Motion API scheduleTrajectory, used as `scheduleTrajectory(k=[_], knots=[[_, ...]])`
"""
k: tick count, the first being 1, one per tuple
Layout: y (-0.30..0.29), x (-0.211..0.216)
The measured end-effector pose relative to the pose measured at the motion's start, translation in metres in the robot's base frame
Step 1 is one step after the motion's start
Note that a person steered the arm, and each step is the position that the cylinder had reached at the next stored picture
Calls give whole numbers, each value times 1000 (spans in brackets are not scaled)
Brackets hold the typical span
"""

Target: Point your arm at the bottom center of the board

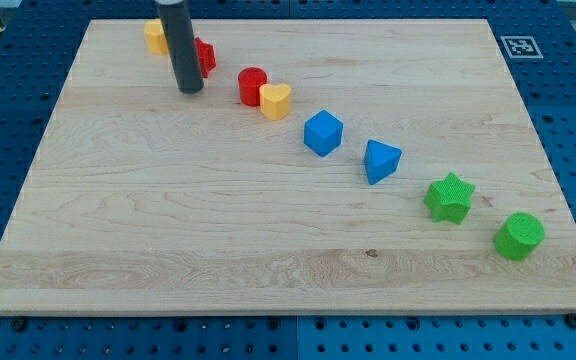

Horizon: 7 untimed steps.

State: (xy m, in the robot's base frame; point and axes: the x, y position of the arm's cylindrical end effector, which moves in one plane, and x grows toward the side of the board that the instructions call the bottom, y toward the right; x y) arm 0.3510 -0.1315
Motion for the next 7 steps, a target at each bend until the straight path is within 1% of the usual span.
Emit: scheduleTrajectory(k=[3, 5, 6, 7], knots=[[5, 161], [5, 165], [30, 200], [46, 265]])
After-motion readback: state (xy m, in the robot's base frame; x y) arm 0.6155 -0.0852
